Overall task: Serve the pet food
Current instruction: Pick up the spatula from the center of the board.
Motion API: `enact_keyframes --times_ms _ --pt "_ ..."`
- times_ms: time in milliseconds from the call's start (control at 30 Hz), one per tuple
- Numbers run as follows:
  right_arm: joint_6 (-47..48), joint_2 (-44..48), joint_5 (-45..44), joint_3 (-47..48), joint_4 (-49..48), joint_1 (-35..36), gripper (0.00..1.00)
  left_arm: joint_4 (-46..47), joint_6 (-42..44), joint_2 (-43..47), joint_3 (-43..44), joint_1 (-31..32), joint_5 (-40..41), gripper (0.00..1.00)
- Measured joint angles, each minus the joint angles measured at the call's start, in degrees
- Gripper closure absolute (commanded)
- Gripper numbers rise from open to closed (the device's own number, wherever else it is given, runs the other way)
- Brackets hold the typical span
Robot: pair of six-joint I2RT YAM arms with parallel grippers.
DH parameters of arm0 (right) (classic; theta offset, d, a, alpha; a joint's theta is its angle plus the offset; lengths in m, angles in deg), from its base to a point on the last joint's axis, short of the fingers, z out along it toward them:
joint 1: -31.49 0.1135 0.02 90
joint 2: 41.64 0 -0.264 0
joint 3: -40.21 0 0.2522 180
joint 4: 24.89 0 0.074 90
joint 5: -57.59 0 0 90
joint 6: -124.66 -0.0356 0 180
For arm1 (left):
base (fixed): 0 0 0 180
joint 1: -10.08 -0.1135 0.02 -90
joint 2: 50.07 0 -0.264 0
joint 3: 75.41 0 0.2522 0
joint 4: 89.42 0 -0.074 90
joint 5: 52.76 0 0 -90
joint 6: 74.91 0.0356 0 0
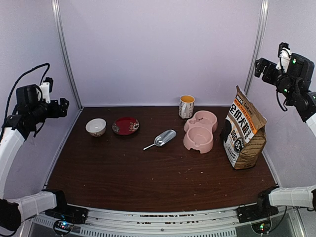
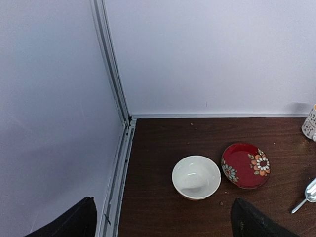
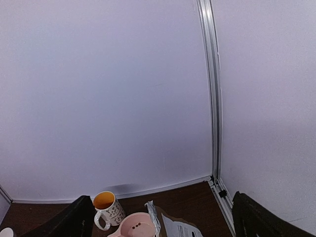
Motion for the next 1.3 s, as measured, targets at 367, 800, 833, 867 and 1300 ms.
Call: enact_keyframes --times_ms 367,800,833,867,1300 --pt "2.8 -7.78 3.76 9.79 7.72 -0.07 0.0 -6.32 -0.35 1.66 0.17 0.0 -0.61 0.04" --pt "3.78 -24.26 6.38 21.88 33.33 -0.13 0.0 -7.78 0.11 -0.57 0.92 6.05 -7.5 0.09" --pt "3.69 -25.03 6.1 21.88 34.77 -0.17 0.0 -8.0 0.33 -1.51 1.38 7.34 -8.22 0.1" --pt "3.56 -25.68 5.73 21.88 36.04 -0.26 0.0 -8.13 0.48 -2.27 1.66 8.5 -8.83 0.1" --pt "2.47 -26.6 5.2 17.92 39.5 -1.68 0.34 -9.31 0.44 -13.99 6.91 28.39 -8.39 0.1"
